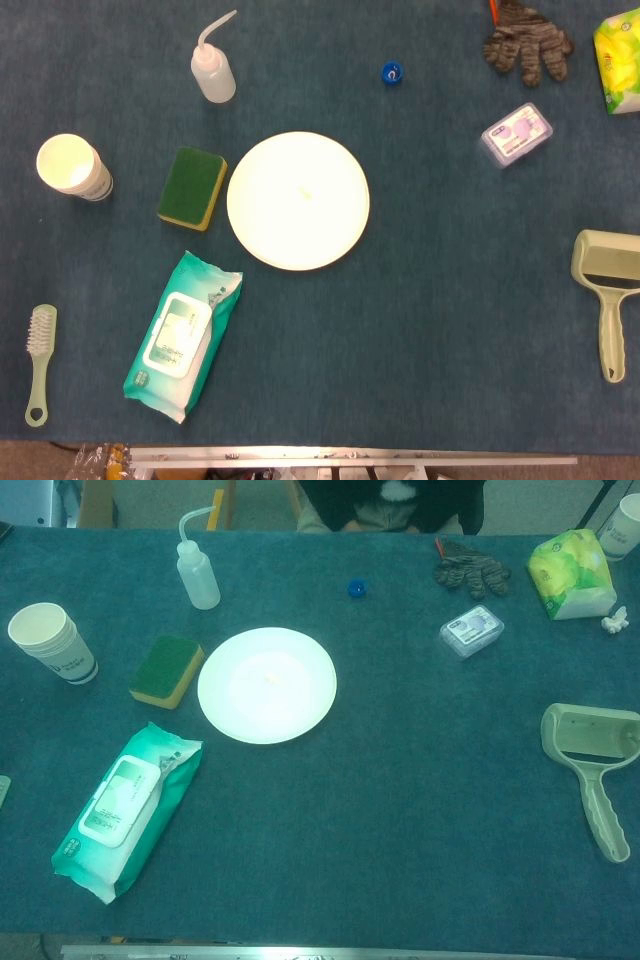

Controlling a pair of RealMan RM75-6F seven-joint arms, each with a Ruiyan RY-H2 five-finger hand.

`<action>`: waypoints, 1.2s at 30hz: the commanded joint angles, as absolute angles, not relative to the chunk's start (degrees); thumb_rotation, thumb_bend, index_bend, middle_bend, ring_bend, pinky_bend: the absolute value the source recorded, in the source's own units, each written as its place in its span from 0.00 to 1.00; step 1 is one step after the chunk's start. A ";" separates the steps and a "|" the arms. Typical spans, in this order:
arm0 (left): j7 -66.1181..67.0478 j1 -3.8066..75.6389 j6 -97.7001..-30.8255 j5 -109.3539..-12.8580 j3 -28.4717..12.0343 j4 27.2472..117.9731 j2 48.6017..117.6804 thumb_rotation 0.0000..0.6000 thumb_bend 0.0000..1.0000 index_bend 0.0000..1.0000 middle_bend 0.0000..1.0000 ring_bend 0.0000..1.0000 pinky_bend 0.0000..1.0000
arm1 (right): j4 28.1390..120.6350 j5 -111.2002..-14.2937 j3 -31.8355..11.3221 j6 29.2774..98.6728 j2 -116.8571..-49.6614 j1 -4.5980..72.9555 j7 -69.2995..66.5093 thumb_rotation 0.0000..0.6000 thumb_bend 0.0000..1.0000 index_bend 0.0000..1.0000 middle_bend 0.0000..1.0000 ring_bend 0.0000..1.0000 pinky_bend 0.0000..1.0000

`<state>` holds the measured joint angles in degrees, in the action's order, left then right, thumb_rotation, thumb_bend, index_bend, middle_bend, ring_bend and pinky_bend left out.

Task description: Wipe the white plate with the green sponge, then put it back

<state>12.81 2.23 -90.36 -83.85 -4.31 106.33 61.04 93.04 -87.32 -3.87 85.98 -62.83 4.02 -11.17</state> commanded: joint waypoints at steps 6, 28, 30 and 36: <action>12.88 2.18 -90.51 -84.37 -4.18 106.50 60.96 1.00 0.30 0.29 0.14 0.00 0.02 | 92.81 -87.59 -3.73 86.09 -62.78 3.93 -11.58 1.00 0.39 0.39 0.39 0.24 0.45; 16.93 12.36 -77.53 -91.43 -4.58 111.54 58.98 1.00 0.30 0.30 0.14 0.00 0.02 | 91.88 -87.45 -4.07 85.11 -63.49 4.79 -12.33 1.00 0.39 0.39 0.39 0.24 0.45; 18.38 14.15 -74.91 -91.28 -4.75 111.85 59.47 1.00 0.30 0.30 0.14 0.00 0.02 | 91.64 -87.35 -4.03 84.99 -63.60 4.80 -12.49 1.00 0.39 0.39 0.39 0.24 0.45; 24.04 19.74 -66.30 -88.99 -5.24 111.11 61.16 1.00 0.30 0.30 0.13 0.00 0.02 | 91.24 -86.98 -4.08 85.19 -63.50 4.56 -12.68 1.00 0.39 0.39 0.39 0.24 0.45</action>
<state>21.45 17.19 -69.53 -90.28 -4.92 111.43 60.17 91.23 -86.97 -4.08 85.19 -63.51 4.57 -12.67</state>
